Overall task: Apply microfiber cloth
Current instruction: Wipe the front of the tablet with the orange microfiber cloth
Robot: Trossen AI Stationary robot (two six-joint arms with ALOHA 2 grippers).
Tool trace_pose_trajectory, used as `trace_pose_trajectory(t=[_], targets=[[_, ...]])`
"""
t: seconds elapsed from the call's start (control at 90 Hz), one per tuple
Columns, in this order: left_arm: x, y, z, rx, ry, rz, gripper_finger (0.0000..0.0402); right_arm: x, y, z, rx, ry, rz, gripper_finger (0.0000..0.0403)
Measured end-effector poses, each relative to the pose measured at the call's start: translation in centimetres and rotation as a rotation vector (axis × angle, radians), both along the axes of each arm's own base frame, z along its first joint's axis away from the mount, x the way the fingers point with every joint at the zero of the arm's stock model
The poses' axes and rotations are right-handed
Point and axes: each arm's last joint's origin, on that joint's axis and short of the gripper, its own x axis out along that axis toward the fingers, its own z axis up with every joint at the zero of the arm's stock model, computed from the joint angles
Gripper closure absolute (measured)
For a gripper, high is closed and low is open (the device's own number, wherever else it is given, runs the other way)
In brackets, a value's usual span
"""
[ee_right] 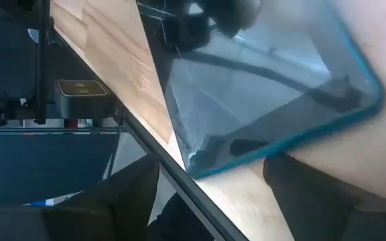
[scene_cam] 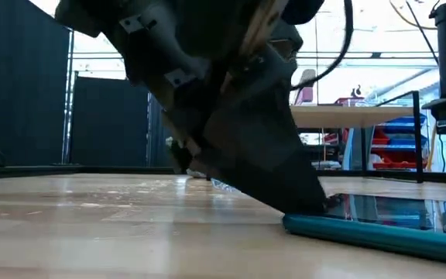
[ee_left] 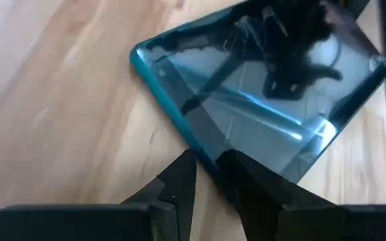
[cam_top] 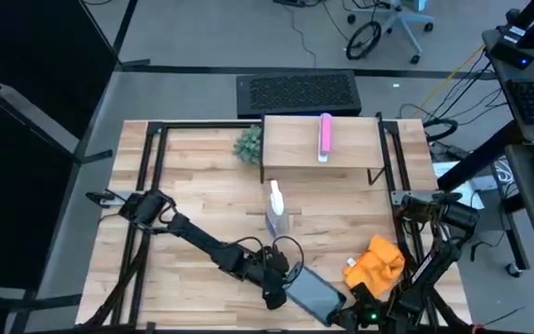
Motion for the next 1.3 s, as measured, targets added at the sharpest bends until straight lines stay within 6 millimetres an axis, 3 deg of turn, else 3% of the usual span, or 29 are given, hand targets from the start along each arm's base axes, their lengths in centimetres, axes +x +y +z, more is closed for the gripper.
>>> trace_pose_trajectory(t=[0.333, 0.411, 0.544, 0.711, 0.878, 0.989, 1.133, 1.3], targets=[[0.4, -0.8, -0.4, -0.150, -0.037, 0.007, 0.0322, 0.0, -0.1, 0.0, -0.067, -0.024, 0.027, 0.0142], [0.4, -1.5, -0.1, -0.191, -0.057, -0.029, 0.0322, 0.1, -0.7, -0.1, -0.166, -0.099, -0.012, 0.0142], [0.4, -1.9, 0.1, -0.212, -0.084, -0.054, 0.0322, 0.4, -0.9, 0.1, -0.234, -0.185, -0.053, 0.0142], [0.4, -1.8, 0.0, -0.204, -0.083, -0.045, 0.0322, 0.8, -0.9, 0.3, -0.242, -0.172, -0.022, 0.0159], [0.4, -1.7, -0.1, -0.176, -0.085, -0.017, 0.0322, 0.8, -0.8, 0.3, -0.260, -0.168, 0.009, 0.0219], [0.4, -1.6, 0.2, -0.157, -0.088, -0.024, 0.0322, 0.8, -0.7, 0.5, -0.281, -0.179, 0.022, 0.0288], [-0.3, -1.6, 2.1, -0.122, -0.080, -0.009, 0.0322, 0.4, -0.8, 0.8, -0.378, -0.188, 0.075, 0.0380], [-2.0, -1.7, 5.9, -0.002, -0.097, 0.039, 0.0322, -0.7, -2.0, 2.6, -0.477, -0.123, 0.121, 0.0388]])
